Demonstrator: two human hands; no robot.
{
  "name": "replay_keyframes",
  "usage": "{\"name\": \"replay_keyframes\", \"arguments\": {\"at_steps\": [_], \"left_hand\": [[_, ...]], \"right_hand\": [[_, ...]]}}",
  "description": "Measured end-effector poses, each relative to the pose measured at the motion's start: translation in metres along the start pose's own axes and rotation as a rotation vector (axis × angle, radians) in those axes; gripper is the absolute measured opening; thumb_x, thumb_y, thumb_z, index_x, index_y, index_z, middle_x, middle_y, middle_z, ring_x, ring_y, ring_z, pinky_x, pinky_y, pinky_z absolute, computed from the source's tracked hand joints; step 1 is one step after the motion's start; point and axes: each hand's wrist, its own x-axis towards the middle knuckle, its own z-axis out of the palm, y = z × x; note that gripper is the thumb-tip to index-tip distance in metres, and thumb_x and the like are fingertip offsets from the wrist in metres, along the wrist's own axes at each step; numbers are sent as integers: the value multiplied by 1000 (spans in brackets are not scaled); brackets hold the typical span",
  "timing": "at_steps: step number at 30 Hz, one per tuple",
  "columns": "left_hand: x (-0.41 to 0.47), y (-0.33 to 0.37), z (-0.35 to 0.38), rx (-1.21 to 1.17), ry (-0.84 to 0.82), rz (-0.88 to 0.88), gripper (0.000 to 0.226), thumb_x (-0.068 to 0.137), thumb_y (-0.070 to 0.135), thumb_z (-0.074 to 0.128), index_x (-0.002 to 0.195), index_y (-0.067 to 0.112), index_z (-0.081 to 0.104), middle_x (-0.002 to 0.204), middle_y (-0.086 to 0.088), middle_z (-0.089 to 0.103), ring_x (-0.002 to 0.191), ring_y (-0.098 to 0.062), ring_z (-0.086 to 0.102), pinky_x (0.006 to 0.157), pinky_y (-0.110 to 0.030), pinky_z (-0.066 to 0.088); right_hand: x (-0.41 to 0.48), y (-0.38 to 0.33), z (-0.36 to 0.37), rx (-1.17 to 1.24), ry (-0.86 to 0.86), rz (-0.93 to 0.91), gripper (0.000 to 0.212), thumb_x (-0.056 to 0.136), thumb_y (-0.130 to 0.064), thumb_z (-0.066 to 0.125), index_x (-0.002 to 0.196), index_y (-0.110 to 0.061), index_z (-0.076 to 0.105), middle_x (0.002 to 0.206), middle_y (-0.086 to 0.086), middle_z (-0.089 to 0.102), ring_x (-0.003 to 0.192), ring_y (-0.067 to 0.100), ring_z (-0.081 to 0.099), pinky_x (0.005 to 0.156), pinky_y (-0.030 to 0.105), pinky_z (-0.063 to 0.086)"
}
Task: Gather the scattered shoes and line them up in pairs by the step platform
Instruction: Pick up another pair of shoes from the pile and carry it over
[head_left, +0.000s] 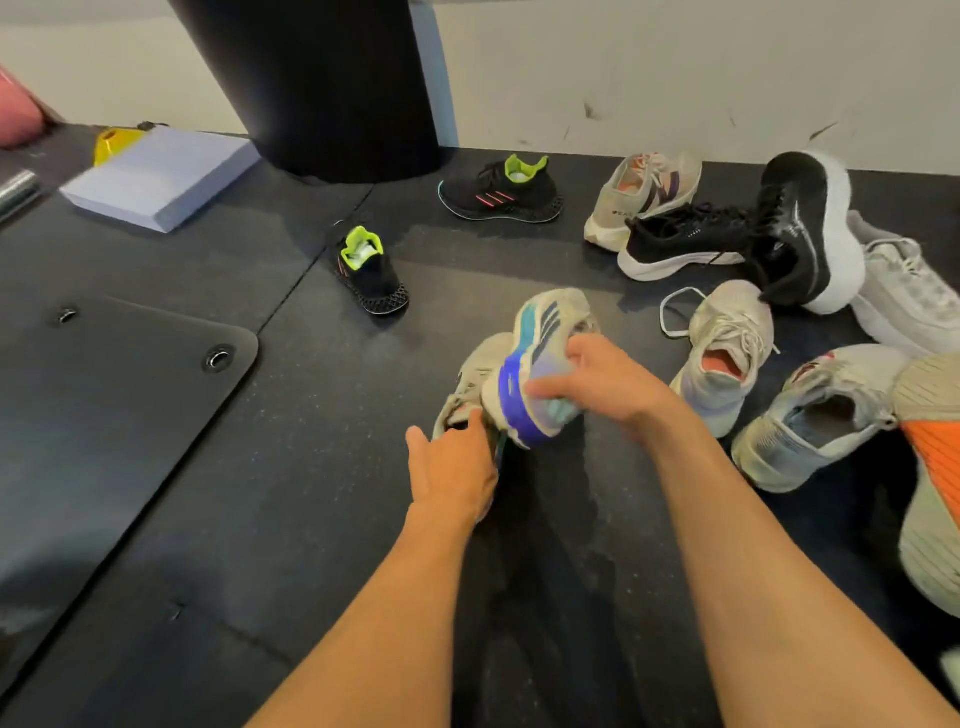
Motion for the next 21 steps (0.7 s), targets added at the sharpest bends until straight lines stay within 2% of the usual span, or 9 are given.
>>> {"name": "replay_keyframes", "arguments": {"at_steps": [2, 4, 6, 9, 12, 14, 16, 19, 21], "left_hand": [[-2, 0, 5, 16, -73, 9, 30, 92, 28, 43, 121, 20, 46, 107, -1, 68, 100, -28, 61, 102, -50, 26], [-3, -4, 6, 48, -149, 7, 28, 92, 30, 46, 117, 19, 46, 107, -2, 67, 98, -29, 62, 99, -49, 27], [-5, -9, -1, 76, -202, -9, 25, 92, 28, 48, 115, 18, 45, 108, -5, 65, 95, -31, 62, 94, -48, 28], [-12, -9, -34, 53, -220, 8, 21, 92, 27, 46, 111, 19, 49, 110, -8, 63, 98, -33, 61, 90, -46, 31], [-19, 1, -97, -74, -264, -31, 26, 86, 23, 51, 110, 15, 54, 116, -11, 61, 105, -35, 59, 89, -43, 37], [-31, 7, -149, -162, -327, -77, 27, 83, 23, 54, 107, 13, 53, 119, -14, 59, 105, -36, 57, 81, -41, 41], [-47, 13, -207, -206, -396, -94, 27, 82, 23, 57, 106, 12, 53, 119, -15, 58, 104, -36, 57, 74, -38, 41], [-81, 19, -314, -249, -460, -80, 39, 80, 23, 65, 115, 11, 53, 121, -14, 57, 108, -34, 56, 73, -37, 41], [-120, 6, -424, -278, -488, -68, 43, 79, 24, 68, 116, 11, 53, 123, -14, 56, 111, -34, 56, 73, -36, 40]], "right_hand": [[0, -4, 4, -392, -77, 43, 29, 72, -30, 76, 87, -12, 60, 88, 4, 61, 87, 24, 59, 74, 37, 49], [-7, -4, 10, -524, -95, 136, 43, 76, -31, 73, 108, -10, 53, 110, 10, 58, 108, 32, 53, 95, 52, 43], [-21, 2, 16, -562, -128, 200, 44, 82, -24, 66, 119, -10, 44, 124, 13, 52, 117, 36, 48, 99, 56, 39], [-55, -1, 20, -636, -113, 215, 38, 87, -22, 57, 121, -13, 41, 126, 13, 55, 109, 35, 54, 87, 42, 47], [-86, -40, 9, -699, -65, 233, 32, 88, -25, 55, 118, -14, 48, 121, 12, 58, 106, 35, 56, 76, 36, 41], [-106, -83, -3, -733, -19, 242, 30, 87, -25, 54, 114, -13, 54, 118, 13, 60, 106, 36, 57, 73, 35, 37], [-124, -135, -20, -780, -49, 258, 28, 85, -24, 54, 110, -11, 57, 117, 15, 62, 105, 37, 58, 72, 36, 37], [-159, -237, -55, -843, -181, 283, 28, 86, -26, 55, 110, -11, 56, 119, 16, 61, 104, 37, 58, 72, 35, 39], [-197, -344, -82, -855, -260, 292, 28, 85, -27, 57, 109, -11, 57, 119, 15, 61, 103, 36, 59, 72, 35, 39]]}}
